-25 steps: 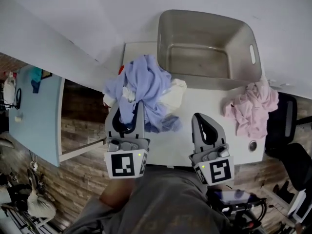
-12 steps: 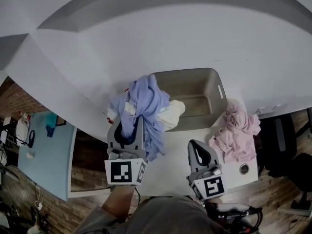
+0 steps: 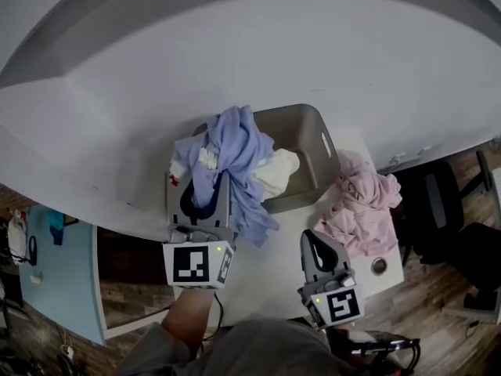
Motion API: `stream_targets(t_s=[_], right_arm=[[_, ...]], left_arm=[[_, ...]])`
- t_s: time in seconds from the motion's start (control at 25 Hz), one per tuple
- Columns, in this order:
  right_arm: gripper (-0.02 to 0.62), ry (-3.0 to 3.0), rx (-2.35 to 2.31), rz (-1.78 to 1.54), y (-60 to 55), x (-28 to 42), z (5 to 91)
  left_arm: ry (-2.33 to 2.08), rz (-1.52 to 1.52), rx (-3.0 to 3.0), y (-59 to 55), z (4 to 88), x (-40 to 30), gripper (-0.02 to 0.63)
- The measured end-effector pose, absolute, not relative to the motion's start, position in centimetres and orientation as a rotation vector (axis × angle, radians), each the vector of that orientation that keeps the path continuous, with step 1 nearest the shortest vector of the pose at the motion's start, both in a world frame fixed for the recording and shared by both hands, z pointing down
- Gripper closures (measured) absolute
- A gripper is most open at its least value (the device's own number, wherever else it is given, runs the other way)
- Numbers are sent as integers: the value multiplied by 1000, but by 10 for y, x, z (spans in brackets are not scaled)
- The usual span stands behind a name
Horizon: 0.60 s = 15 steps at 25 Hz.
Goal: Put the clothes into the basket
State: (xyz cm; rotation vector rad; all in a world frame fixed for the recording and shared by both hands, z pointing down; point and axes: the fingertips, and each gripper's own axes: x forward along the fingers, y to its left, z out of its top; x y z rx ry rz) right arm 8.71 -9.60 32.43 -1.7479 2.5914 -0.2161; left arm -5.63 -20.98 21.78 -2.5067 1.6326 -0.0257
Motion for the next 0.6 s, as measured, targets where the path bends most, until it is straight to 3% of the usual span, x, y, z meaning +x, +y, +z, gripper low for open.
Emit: stream_targets(t_s=[0.12, 0.2, 0.6], right_arm=[[589, 2577, -1822, -300, -109, 96, 343], [589, 2578, -1846, -342, -110, 99, 355], [589, 2597, -1838, -360, -104, 97, 367]], left_arm=[[1624, -150, -2586, -241, 255, -43, 436], [1615, -235, -2623, -252, 274, -36, 362], [1656, -225, -2608, -231, 287, -43, 354]])
